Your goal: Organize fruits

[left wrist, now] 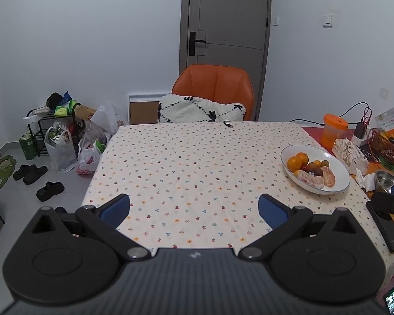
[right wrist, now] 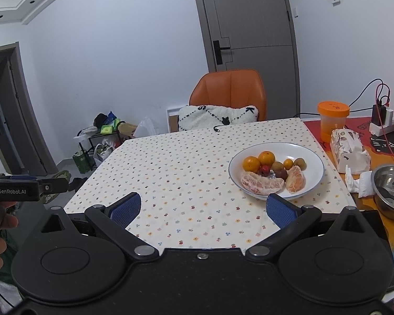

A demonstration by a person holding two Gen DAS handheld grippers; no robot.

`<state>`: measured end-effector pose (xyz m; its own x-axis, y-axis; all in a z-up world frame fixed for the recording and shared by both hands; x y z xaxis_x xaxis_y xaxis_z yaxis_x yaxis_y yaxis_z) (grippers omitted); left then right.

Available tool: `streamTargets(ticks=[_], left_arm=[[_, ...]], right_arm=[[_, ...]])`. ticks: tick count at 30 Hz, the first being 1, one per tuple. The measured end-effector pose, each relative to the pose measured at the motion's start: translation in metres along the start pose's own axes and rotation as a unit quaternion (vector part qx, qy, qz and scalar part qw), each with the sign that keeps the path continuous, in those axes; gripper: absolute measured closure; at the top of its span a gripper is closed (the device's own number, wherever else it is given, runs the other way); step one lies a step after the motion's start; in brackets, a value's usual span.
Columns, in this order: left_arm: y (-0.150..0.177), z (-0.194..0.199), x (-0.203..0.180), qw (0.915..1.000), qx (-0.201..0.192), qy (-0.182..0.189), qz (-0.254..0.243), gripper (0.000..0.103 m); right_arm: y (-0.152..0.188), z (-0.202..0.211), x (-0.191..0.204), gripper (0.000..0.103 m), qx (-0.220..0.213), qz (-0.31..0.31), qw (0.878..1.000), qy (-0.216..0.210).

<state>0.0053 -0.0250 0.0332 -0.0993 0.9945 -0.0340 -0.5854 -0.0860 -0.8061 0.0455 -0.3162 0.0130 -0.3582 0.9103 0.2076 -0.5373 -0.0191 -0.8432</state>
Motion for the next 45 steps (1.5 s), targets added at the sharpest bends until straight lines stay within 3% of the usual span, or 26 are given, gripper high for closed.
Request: streamTargets(ticks=[45], left_arm=[[-0.0015,-0.0016,-0.0041,1.0000,0.003,0.006,-0.002,0.000]], right_arm=[[-0.0010,-0.0024,0.0014,0.000,0.011,-0.004,1.000,0.001]])
Point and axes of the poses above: each gripper's, at about its wrist camera, not at the fingertips, and z roughly against the way its jaws point, x to its left, y to its underside, the point moved 1 cm from there along -z, roughly the way its jaws point, and after that the axes turned 5 degrees about x, right-handed, at the moved point
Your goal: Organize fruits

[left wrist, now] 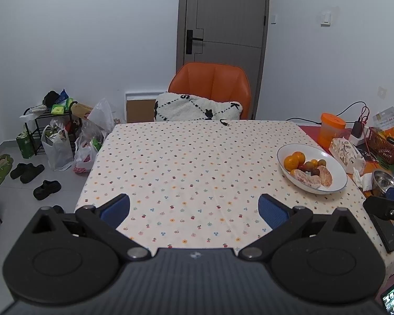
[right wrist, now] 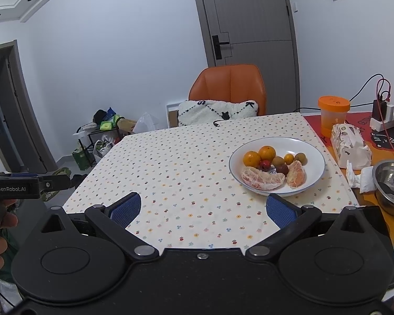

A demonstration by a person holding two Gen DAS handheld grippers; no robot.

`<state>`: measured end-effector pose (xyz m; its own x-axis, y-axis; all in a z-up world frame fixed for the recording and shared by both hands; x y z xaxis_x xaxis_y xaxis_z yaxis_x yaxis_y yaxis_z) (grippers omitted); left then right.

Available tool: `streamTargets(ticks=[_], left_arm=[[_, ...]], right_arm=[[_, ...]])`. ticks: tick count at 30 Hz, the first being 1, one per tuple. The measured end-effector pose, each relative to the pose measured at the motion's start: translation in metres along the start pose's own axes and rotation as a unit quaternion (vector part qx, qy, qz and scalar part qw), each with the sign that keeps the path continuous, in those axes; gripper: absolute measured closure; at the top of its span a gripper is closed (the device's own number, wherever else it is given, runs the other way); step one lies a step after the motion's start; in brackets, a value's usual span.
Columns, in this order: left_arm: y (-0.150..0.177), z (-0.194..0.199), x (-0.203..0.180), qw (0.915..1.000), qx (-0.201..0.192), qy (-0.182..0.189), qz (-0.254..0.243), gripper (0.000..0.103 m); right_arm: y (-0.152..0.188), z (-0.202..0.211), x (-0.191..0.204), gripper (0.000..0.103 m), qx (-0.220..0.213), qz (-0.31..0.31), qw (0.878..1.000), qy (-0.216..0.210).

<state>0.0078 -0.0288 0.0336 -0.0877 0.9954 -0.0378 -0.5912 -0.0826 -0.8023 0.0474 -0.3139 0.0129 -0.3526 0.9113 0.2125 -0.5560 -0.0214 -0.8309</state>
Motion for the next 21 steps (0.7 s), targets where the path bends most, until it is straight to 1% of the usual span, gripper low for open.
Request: streamTargets(ticks=[21], left_arm=[[0.0007,-0.0062,-0.0072,0.9997,0.006,0.017,-0.014,0.000]], right_arm=[[0.0016,-0.0030,-0.0007,0.000,0.004,0.000,1.000,-0.004]])
Point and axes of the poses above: each gripper's, at about its wrist camera, not at the fingertips, and z roughly against the way its jaws point, x to its left, y to its underside, the point moved 1 cm from there along -z, roughly the way its jaws point, and after that the axes turned 5 degrees about x, right-handed, at the moved point
